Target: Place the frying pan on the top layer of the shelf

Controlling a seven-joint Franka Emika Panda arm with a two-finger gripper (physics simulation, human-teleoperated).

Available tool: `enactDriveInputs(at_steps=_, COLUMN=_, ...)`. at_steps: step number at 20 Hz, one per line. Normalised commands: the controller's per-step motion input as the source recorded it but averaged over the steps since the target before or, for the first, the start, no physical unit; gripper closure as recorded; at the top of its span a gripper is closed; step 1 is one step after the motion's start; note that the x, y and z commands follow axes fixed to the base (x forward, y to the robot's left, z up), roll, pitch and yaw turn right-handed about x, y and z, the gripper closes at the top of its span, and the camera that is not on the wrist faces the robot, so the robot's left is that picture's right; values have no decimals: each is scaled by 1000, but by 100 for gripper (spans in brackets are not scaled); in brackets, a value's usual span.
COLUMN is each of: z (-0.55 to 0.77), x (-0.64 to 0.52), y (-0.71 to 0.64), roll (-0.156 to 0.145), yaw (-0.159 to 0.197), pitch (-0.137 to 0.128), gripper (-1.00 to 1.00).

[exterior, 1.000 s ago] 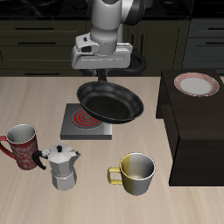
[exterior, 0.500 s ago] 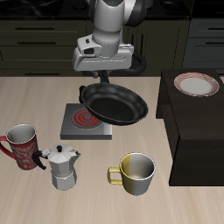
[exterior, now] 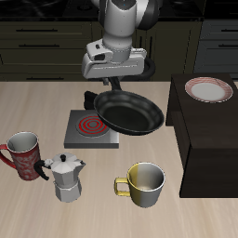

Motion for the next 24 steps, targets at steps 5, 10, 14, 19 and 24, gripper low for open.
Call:
enactDriveInputs(at_steps=5, z=27, x=52, y=223, roll=32, yaw=8, pitch=1, gripper=100)
enactDriveInputs(at_steps=10, z=-12, x=69, y=188, roll=25, yaw=12, pitch=-5, gripper=100)
enactDriveInputs(at_steps=14, z=-26, x=114, y=203, roll=32, yaw=9, pitch=7, gripper=100)
enactDriveInputs(at_steps=19, z=57, x=51, y=224, roll=27, yaw=20, pitch=-4, gripper=100)
enactDriveInputs(at_steps=24, z=20, x=29, y=195, roll=17, yaw=7, pitch=-5, gripper=100)
